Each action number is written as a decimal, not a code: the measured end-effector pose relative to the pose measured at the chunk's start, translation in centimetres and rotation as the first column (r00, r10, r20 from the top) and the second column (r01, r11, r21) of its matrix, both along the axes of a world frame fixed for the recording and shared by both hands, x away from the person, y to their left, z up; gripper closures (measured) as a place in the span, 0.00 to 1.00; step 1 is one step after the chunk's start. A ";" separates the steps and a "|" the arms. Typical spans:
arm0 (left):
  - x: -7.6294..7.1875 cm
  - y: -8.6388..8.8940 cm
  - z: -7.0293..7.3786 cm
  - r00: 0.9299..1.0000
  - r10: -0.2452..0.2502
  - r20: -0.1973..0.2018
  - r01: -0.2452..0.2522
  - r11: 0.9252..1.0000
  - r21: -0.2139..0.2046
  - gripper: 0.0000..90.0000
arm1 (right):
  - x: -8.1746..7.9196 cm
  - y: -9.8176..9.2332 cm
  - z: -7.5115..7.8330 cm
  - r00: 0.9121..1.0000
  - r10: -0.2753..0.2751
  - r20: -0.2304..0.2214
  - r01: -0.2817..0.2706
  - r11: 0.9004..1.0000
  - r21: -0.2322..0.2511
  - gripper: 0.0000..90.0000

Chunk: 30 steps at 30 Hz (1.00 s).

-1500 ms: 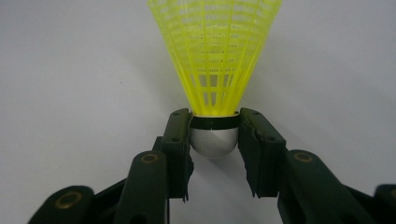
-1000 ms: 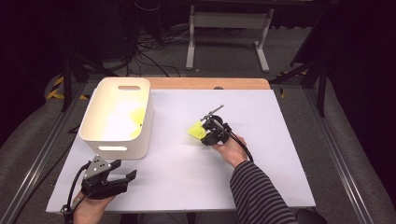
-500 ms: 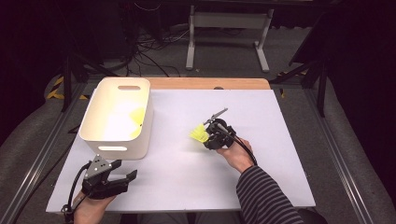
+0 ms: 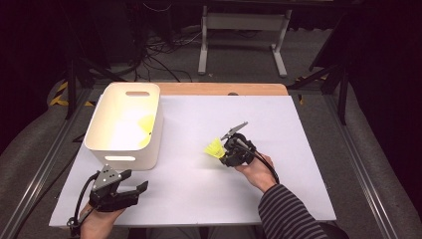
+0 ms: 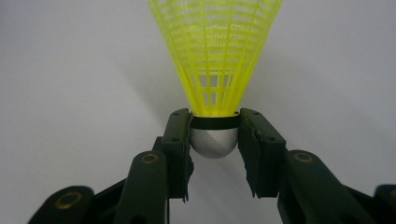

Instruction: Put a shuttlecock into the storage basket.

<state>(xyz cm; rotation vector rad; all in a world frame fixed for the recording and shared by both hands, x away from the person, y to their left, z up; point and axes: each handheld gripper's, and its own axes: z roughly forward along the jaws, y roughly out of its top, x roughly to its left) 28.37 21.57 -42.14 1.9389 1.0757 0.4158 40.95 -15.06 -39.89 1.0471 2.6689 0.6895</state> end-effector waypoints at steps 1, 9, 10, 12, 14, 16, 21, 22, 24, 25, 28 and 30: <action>0.0 0.0 0.0 1.000 0.001 -0.001 -0.001 1.000 0.001 0.33 | -0.1 0.0 0.0 1.000 -0.001 0.000 0.001 1.000 0.002 0.72; 0.0 -0.4 0.3 1.000 -0.005 0.006 0.005 1.000 0.000 0.33 | -1.0 -0.5 -0.1 1.000 0.020 -0.002 -0.020 1.000 0.006 0.72; 0.0 -0.4 0.3 1.000 -0.007 0.006 0.007 1.000 0.000 0.33 | -1.1 -0.5 -0.1 1.000 0.019 -0.003 -0.019 1.000 0.006 0.72; 0.0 -0.4 0.4 1.000 -0.009 0.007 0.009 1.000 0.005 0.33 | -1.3 -0.5 -0.1 1.000 0.028 -0.002 -0.027 1.000 0.005 0.72; 0.0 -0.4 0.4 1.000 -0.014 0.002 0.014 1.000 0.009 0.33 | -1.5 -0.4 -0.1 1.000 0.031 -0.003 -0.031 0.999 0.007 0.72; 0.0 -0.6 0.5 1.000 -0.015 0.002 0.015 1.000 0.010 0.33 | -1.7 -0.4 -0.1 0.999 0.040 0.001 -0.040 0.999 0.002 0.72; 0.1 -0.9 0.6 1.000 -0.027 0.005 0.027 0.999 0.028 0.33 | -2.0 -0.4 0.0 0.999 0.050 0.004 -0.050 0.999 0.007 0.72; 0.1 -1.0 0.7 1.000 -0.028 0.001 0.028 0.999 0.028 0.33 | -2.1 -0.4 0.0 0.999 0.050 0.005 -0.050 0.999 0.006 0.72; 0.1 -1.1 0.7 0.999 -0.034 -0.001 0.034 0.999 0.035 0.33 | -2.1 -0.4 0.0 0.999 0.051 0.006 -0.051 0.999 0.008 0.72; 0.2 -1.1 0.8 0.999 -0.035 0.000 0.035 0.999 0.035 0.33 | -2.2 -0.4 0.0 0.999 0.050 0.007 -0.050 0.999 0.008 0.72; 0.2 -1.2 0.8 0.999 -0.038 -0.004 0.038 0.999 0.035 0.33 | -2.3 -0.4 0.1 0.998 0.056 0.007 -0.056 0.998 0.007 0.72; 0.2 -1.3 0.8 0.999 -0.045 -0.009 0.045 0.998 0.032 0.33 | -2.4 -0.3 0.1 0.998 0.059 0.009 -0.059 0.998 0.004 0.72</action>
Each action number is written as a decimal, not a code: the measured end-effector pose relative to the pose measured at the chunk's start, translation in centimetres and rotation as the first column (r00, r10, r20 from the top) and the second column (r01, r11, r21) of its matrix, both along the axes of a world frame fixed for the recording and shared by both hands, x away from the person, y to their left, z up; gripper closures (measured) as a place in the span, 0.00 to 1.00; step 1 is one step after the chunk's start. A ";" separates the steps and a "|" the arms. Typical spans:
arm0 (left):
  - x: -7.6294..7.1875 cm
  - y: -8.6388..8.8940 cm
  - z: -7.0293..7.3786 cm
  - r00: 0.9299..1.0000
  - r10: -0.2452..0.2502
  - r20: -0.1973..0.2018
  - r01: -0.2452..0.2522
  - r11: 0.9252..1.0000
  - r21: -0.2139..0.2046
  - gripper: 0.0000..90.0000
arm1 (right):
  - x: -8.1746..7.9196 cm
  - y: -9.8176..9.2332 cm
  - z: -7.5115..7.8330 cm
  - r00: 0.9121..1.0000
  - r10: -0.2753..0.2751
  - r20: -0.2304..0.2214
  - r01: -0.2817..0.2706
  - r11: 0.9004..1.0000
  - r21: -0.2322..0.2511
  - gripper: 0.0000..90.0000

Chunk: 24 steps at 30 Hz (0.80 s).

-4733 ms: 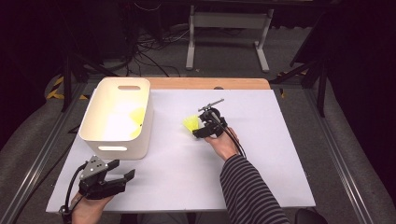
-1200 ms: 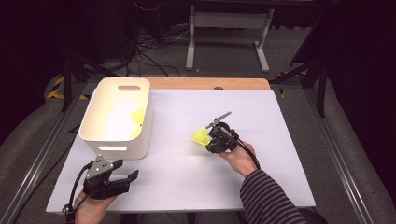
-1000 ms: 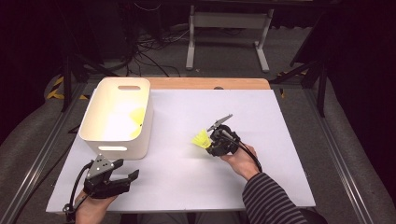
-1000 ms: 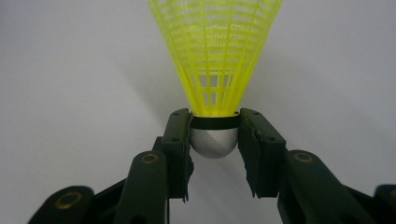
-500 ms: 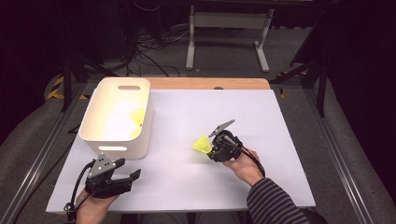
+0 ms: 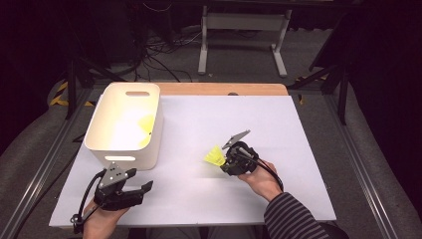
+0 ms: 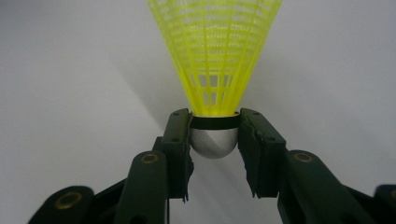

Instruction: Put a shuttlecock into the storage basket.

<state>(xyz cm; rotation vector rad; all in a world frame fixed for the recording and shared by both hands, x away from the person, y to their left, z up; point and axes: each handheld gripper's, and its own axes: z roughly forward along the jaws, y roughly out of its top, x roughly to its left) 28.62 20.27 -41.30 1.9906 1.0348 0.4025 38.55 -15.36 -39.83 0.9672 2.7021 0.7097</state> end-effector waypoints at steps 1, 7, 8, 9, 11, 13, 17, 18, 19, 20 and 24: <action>0.0 0.0 0.0 1.000 0.003 0.002 -0.003 1.000 0.004 0.34 | 0.0 0.0 0.0 1.000 0.004 -0.001 -0.004 1.000 0.000 0.72; 0.2 -0.3 0.1 1.000 -0.005 0.001 0.005 1.000 0.010 0.34 | -0.2 0.2 -0.1 1.000 0.013 -0.003 -0.013 1.000 -0.003 0.72; 0.2 -0.3 0.2 1.000 -0.006 -0.002 0.006 1.000 0.009 0.34 | -0.2 0.2 -0.1 1.000 0.015 -0.002 -0.015 1.000 -0.003 0.72; 0.3 -0.4 0.2 1.000 -0.008 -0.002 0.009 1.000 0.008 0.34 | -0.2 0.2 -0.1 1.000 0.015 -0.003 -0.015 1.000 -0.002 0.72; 0.3 -0.5 0.3 1.000 -0.012 -0.002 0.012 1.000 0.013 0.34 | -0.3 0.2 -0.1 1.000 0.019 -0.004 -0.019 1.000 -0.002 0.72; 0.4 -0.7 0.3 1.000 -0.018 -0.008 0.018 1.000 0.008 0.34 | -0.3 0.2 -0.1 1.000 0.019 -0.004 -0.019 1.000 -0.001 0.72; 0.7 -1.0 0.4 0.999 -0.029 -0.014 0.029 0.999 0.017 0.34 | -0.4 0.2 -0.1 1.000 0.021 -0.004 -0.021 1.000 -0.001 0.72; 0.7 -1.2 0.4 0.999 -0.033 -0.018 0.034 0.999 0.013 0.34 | -0.4 0.2 -0.1 1.000 0.022 -0.004 -0.022 1.000 0.000 0.72; 0.8 -1.3 0.4 0.999 -0.035 -0.019 0.036 0.999 0.015 0.34 | -0.4 0.3 -0.1 1.000 0.023 -0.004 -0.023 1.000 0.001 0.72; 0.9 -1.5 0.5 0.999 -0.037 -0.021 0.037 0.999 0.011 0.34 | -0.4 0.3 -0.1 1.000 0.026 -0.004 -0.026 1.000 0.001 0.72; 1.2 -1.9 0.7 0.999 -0.047 -0.014 0.047 0.999 0.024 0.34 | -0.5 0.3 -0.1 1.000 0.028 -0.005 -0.028 1.000 0.003 0.72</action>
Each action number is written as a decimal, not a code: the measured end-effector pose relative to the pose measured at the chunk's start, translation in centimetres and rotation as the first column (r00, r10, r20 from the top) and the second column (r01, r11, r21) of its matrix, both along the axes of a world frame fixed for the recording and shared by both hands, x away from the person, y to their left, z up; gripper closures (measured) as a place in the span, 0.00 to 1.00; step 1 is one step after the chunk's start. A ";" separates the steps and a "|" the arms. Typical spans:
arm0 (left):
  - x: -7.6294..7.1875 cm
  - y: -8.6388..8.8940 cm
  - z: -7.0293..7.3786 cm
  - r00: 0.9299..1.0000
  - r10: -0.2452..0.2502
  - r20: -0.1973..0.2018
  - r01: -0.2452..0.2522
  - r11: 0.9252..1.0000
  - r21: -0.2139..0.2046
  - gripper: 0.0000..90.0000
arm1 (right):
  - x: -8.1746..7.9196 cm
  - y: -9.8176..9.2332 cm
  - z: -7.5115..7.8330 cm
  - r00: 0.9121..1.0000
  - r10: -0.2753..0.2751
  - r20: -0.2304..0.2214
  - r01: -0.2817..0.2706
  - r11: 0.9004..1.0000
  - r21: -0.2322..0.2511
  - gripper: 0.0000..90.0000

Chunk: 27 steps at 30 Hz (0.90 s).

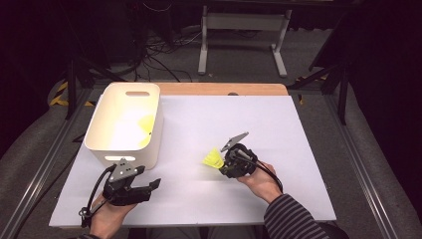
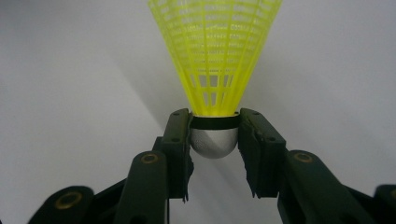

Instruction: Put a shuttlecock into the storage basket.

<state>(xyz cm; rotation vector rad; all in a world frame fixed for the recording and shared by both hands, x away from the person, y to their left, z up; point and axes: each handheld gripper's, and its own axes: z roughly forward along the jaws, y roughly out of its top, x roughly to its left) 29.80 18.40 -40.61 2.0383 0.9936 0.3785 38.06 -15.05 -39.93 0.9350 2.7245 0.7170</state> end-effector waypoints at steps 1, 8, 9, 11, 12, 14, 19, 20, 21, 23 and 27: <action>0.0 -0.2 0.0 1.000 -0.004 -0.008 0.004 1.000 -0.005 0.34 | 0.0 0.0 0.0 1.000 0.003 -0.001 -0.003 1.000 0.001 0.72; 0.6 -1.0 0.1 1.000 -0.022 -0.012 0.022 1.000 0.006 0.34 | -0.1 0.1 0.0 1.000 0.010 -0.004 -0.010 1.000 0.001 0.72; 0.7 -1.1 0.1 1.000 -0.024 -0.017 0.024 1.000 0.003 0.34 | -0.1 0.2 0.0 1.000 0.012 -0.004 -0.012 1.000 0.001 0.72; 0.9 -1.3 0.1 0.999 -0.028 -0.017 0.028 1.000 0.010 0.34 | -0.1 0.2 0.0 1.000 0.018 -0.005 -0.018 1.000 0.002 0.72; 0.9 -1.4 0.1 0.999 -0.033 -0.025 0.034 0.999 0.010 0.35 | -0.2 0.3 0.0 1.000 0.017 -0.004 -0.017 1.000 0.001 0.72; 1.1 -1.7 0.0 0.999 -0.038 -0.023 0.038 0.999 0.010 0.35 | -0.2 0.3 0.0 1.000 0.024 -0.005 -0.024 1.000 0.000 0.72; 1.6 -2.2 0.0 0.998 -0.044 -0.033 0.045 0.999 0.014 0.35 | -0.2 0.6 0.0 0.999 0.034 -0.008 -0.034 0.999 0.001 0.72; 1.7 -2.4 0.0 0.998 -0.048 -0.038 0.049 0.999 0.011 0.35 | -0.3 0.6 0.0 0.999 0.034 -0.010 -0.034 0.999 0.001 0.72; 1.8 -2.5 0.0 0.998 -0.051 -0.040 0.051 0.999 0.013 0.35 | -0.3 0.7 0.0 0.999 0.033 -0.008 -0.033 0.999 0.002 0.72; 2.0 -2.7 0.0 0.998 -0.051 -0.044 0.051 0.999 0.012 0.35 | -0.3 0.7 0.0 0.999 0.037 -0.009 -0.037 0.999 0.003 0.72; 2.4 -3.0 0.0 0.997 -0.062 -0.044 0.063 0.998 0.026 0.35 | -0.3 0.9 0.0 0.999 0.046 -0.012 -0.046 0.999 0.004 0.72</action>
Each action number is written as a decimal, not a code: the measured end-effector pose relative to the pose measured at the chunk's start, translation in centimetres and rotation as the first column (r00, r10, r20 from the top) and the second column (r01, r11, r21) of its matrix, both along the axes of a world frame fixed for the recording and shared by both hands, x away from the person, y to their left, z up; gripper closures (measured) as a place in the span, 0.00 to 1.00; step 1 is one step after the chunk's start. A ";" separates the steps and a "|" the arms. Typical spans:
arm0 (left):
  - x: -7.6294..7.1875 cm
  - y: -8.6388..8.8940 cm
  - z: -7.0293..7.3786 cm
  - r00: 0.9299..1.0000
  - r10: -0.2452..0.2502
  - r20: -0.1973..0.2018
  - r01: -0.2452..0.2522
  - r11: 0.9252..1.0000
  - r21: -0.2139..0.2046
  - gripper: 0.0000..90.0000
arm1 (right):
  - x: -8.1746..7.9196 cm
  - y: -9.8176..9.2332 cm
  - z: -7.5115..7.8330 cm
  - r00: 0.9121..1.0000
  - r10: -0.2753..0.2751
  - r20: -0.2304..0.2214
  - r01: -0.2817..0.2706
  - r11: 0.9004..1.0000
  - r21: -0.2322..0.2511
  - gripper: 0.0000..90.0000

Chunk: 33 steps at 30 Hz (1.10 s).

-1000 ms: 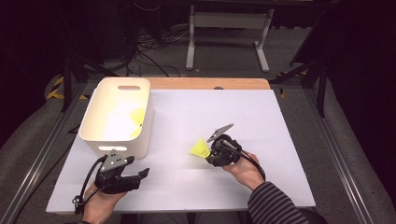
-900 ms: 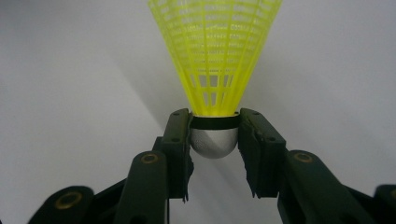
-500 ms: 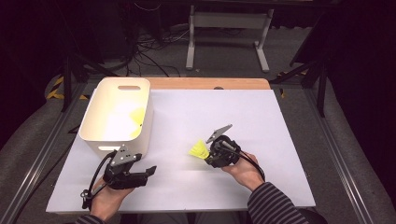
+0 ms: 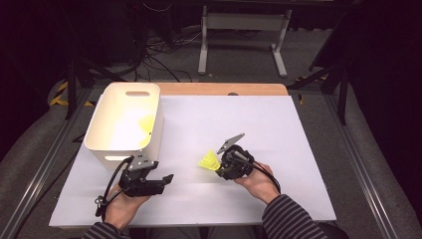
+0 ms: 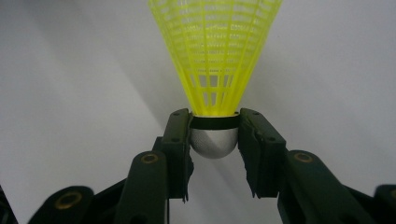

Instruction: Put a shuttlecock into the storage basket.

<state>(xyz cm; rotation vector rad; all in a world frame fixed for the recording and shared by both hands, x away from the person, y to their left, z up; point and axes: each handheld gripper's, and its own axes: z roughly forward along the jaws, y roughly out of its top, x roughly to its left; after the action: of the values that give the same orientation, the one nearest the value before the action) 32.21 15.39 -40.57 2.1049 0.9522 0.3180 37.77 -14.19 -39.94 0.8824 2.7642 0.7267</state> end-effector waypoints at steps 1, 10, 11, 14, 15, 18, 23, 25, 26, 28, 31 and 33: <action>0.0 -0.1 0.0 1.000 0.003 -0.004 -0.003 1.000 -0.003 0.35 | 0.0 0.0 0.0 1.000 0.001 -0.001 -0.001 1.000 0.000 0.72; 0.7 -0.6 0.3 1.000 0.000 -0.011 0.001 1.000 0.016 0.36 | -0.1 0.4 0.1 1.000 0.008 0.000 -0.008 1.000 0.001 0.72; 0.8 -0.7 0.3 1.000 -0.001 -0.024 0.002 1.000 0.015 0.36 | -0.1 0.5 0.1 1.000 0.014 -0.001 -0.014 1.000 0.002 0.72; 1.1 -0.9 0.5 1.000 -0.010 -0.029 0.011 0.999 0.030 0.37 | -0.1 0.7 0.1 1.000 0.021 -0.002 -0.021 1.000 0.003 0.72; 1.2 -1.0 0.5 0.999 -0.010 -0.032 0.011 0.999 0.033 0.38 | -0.1 0.7 0.1 1.000 0.025 0.000 -0.025 1.000 0.001 0.72; 1.4 -1.3 0.6 0.999 -0.013 -0.037 0.014 0.999 0.043 0.38 | -0.1 1.0 0.1 0.999 0.034 0.000 -0.034 0.999 0.002 0.72; 1.7 -2.1 0.5 0.998 -0.023 -0.051 0.025 0.998 0.053 0.39 | -0.2 1.3 0.2 0.999 0.045 -0.001 -0.045 0.999 0.001 0.72; 1.9 -2.3 0.5 0.998 -0.033 -0.054 0.037 0.997 0.066 0.39 | -0.2 1.4 0.2 0.999 0.045 0.002 -0.045 0.999 -0.001 0.72; 1.9 -2.5 0.5 0.998 -0.040 -0.053 0.044 0.997 0.070 0.39 | -0.2 1.5 0.2 0.999 0.049 0.000 -0.049 0.999 -0.001 0.72; 2.0 -2.8 0.5 0.997 -0.047 -0.057 0.052 0.996 0.075 0.40 | -0.2 1.6 0.1 0.998 0.055 -0.003 -0.055 0.998 -0.003 0.72; 2.2 -3.2 0.4 0.996 -0.063 -0.059 0.068 0.994 0.088 0.42 | -0.2 1.9 0.1 0.998 0.063 -0.004 -0.063 0.998 -0.006 0.72; 2.3 -3.5 0.4 0.996 -0.071 -0.060 0.077 0.992 0.097 0.44 | -0.2 2.1 0.1 0.998 0.070 -0.003 -0.070 0.998 -0.007 0.72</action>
<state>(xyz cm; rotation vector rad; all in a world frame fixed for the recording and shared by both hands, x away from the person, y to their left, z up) 34.51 11.88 -40.18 2.2442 0.9044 0.2740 37.57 -12.07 -39.81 0.7892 2.8113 0.7269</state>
